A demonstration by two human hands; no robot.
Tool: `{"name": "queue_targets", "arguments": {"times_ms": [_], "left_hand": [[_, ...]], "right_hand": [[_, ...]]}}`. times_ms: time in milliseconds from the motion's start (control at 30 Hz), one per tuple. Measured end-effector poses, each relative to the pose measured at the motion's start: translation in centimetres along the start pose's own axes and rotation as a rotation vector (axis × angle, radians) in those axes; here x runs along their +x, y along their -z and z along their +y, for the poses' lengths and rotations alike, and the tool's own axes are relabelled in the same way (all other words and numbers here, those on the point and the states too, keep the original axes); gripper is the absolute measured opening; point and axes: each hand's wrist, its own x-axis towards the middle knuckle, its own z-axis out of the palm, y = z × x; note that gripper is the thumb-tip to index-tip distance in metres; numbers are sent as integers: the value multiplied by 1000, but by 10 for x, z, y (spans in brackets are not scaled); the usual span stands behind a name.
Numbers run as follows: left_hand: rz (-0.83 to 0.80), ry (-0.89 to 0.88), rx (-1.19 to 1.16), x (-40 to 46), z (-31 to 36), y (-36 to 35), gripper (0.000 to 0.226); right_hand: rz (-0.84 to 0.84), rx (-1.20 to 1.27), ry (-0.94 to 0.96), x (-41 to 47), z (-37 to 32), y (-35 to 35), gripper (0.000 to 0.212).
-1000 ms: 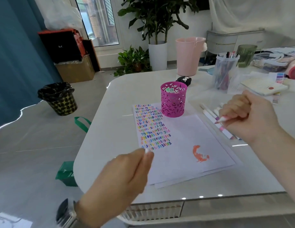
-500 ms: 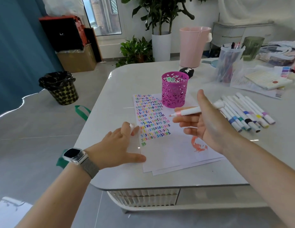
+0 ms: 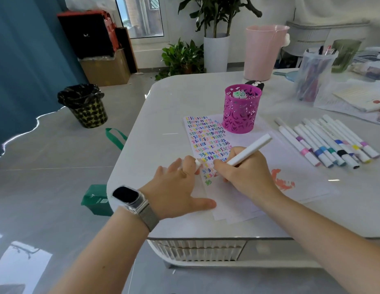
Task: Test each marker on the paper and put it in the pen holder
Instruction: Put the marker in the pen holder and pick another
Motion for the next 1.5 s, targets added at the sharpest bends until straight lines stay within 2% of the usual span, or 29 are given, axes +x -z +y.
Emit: {"name": "queue_targets", "arguments": {"times_ms": [167, 400, 833, 1200, 1267, 1367, 1433, 1500], "left_hand": [[-2, 6, 3, 2, 1, -1, 76], [-37, 18, 3, 2, 3, 1, 82], [-39, 38, -35, 1, 3, 1, 68], [-48, 28, -47, 1, 3, 2, 69], [-47, 18, -48, 1, 2, 3, 71], [-20, 15, -123, 0, -2, 5, 61], [21, 12, -214, 0, -5, 6, 51], [85, -13, -237, 0, -6, 7, 43]], "right_hand": [[-15, -72, 43, 2, 5, -2, 45], [-29, -137, 82, 3, 6, -3, 37], [-35, -207, 129, 4, 7, -5, 38], [-90, -206, 123, 3, 4, -3, 39], [-25, -54, 54, 2, -1, -2, 37], [218, 566, -265, 8, -16, 10, 34], [253, 882, -423, 13, -28, 27, 32], [203, 963, -467, 14, -38, 43, 33]]}}
